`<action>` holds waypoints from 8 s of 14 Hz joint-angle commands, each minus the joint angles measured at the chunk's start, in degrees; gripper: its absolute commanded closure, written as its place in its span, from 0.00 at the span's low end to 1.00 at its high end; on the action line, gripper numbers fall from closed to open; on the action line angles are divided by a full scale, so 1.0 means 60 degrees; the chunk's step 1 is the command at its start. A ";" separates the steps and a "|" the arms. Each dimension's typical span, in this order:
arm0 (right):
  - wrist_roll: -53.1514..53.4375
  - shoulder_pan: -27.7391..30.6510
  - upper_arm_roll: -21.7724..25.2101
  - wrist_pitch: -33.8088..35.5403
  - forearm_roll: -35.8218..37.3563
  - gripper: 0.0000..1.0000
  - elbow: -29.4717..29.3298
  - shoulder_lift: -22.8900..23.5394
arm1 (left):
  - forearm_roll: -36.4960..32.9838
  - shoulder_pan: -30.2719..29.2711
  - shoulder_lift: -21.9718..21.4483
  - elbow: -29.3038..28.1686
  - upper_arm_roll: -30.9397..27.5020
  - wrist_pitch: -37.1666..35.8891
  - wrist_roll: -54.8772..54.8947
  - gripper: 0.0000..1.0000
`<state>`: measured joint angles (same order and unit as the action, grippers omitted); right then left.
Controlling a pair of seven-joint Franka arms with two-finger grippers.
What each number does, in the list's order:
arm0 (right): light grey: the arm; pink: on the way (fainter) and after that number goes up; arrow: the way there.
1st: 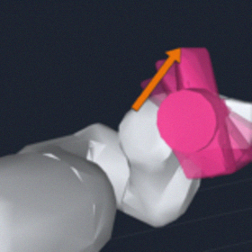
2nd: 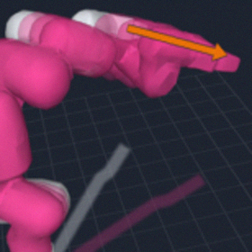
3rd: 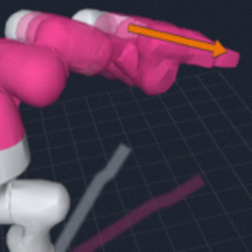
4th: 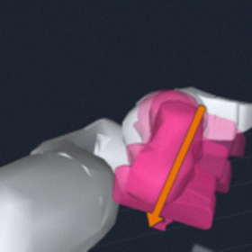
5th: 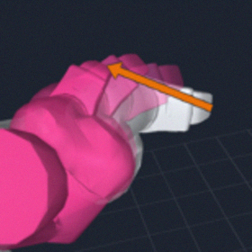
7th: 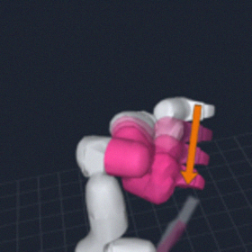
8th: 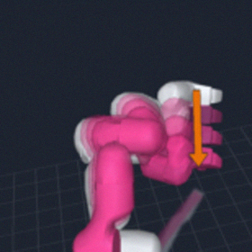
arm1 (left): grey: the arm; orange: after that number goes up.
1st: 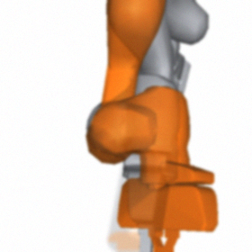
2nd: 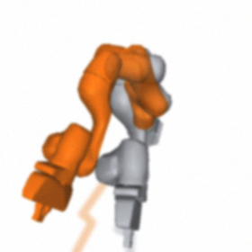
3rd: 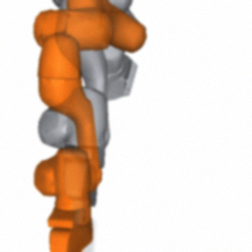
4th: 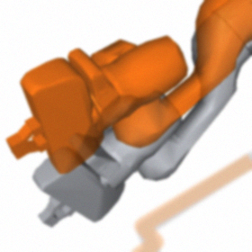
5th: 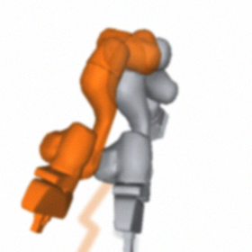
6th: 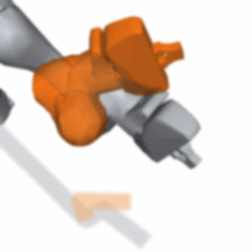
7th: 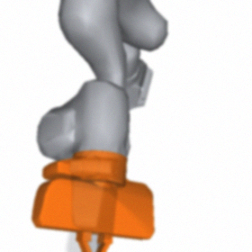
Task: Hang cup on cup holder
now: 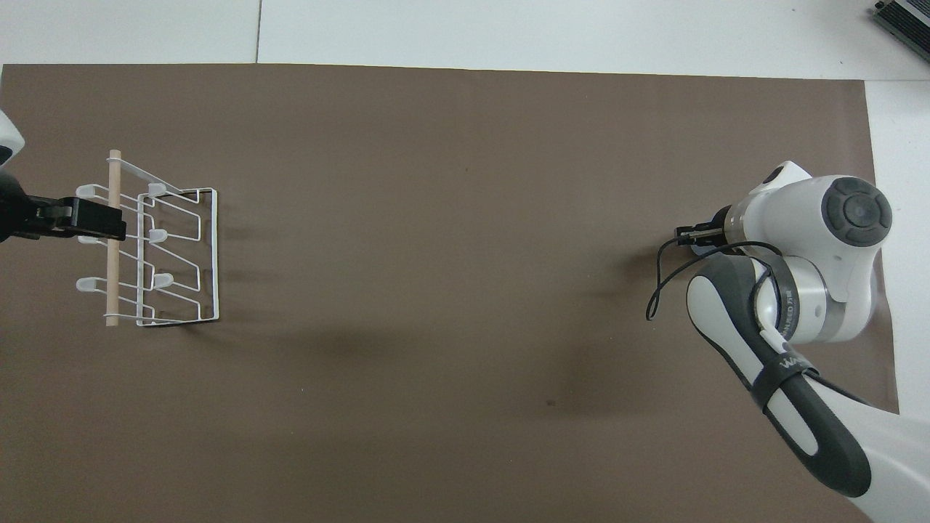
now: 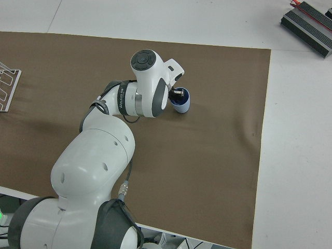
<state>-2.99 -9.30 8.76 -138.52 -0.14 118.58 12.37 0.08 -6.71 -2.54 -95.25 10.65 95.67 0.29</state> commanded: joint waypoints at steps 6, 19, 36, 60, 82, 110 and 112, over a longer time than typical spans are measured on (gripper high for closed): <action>-0.0292 0.0158 -0.0010 -0.0044 -0.0240 1.00 0.0114 -0.0025 | 0.0075 -0.0098 -0.0192 -0.0166 0.0028 0.0066 0.0156 0.00; -0.0629 0.0173 -0.0010 0.2094 -0.0226 1.00 -0.1087 -0.0025 | 0.0075 -0.0098 -0.0192 -0.0166 0.0028 0.0038 0.0156 0.00; -0.0643 0.0129 -0.0024 0.5946 -0.0064 1.00 -0.3489 -0.0947 | 0.3264 -0.0567 -0.0704 -0.0428 0.0072 -0.0872 -0.3266 0.00; -0.0424 0.0012 -0.1839 0.4706 -0.6198 1.00 -0.2466 -0.2134 | 0.8425 0.2551 -0.1979 -0.3563 0.0233 0.4632 -1.4016 0.00; 0.2124 -0.1364 -0.3115 0.0119 -1.0640 1.00 -0.2200 -0.2076 | 0.9216 0.4428 -0.0544 -0.3432 0.0233 0.8929 -1.3983 0.00; 0.2170 -0.1438 -0.3071 0.0059 -1.0262 0.00 -0.2098 -0.2076 | 0.9275 0.3844 -0.0588 -0.3564 0.0159 0.8637 -1.3746 1.00; 0.2009 -0.1423 -0.3071 0.0088 -0.9167 0.00 -0.2127 -0.2032 | 0.9216 0.3610 -0.0660 -0.3608 0.0130 0.8286 -1.3454 1.00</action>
<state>9.99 -18.04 -9.61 -137.76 -59.29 104.53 1.11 55.37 16.94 -6.09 -116.93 11.49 147.08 -81.78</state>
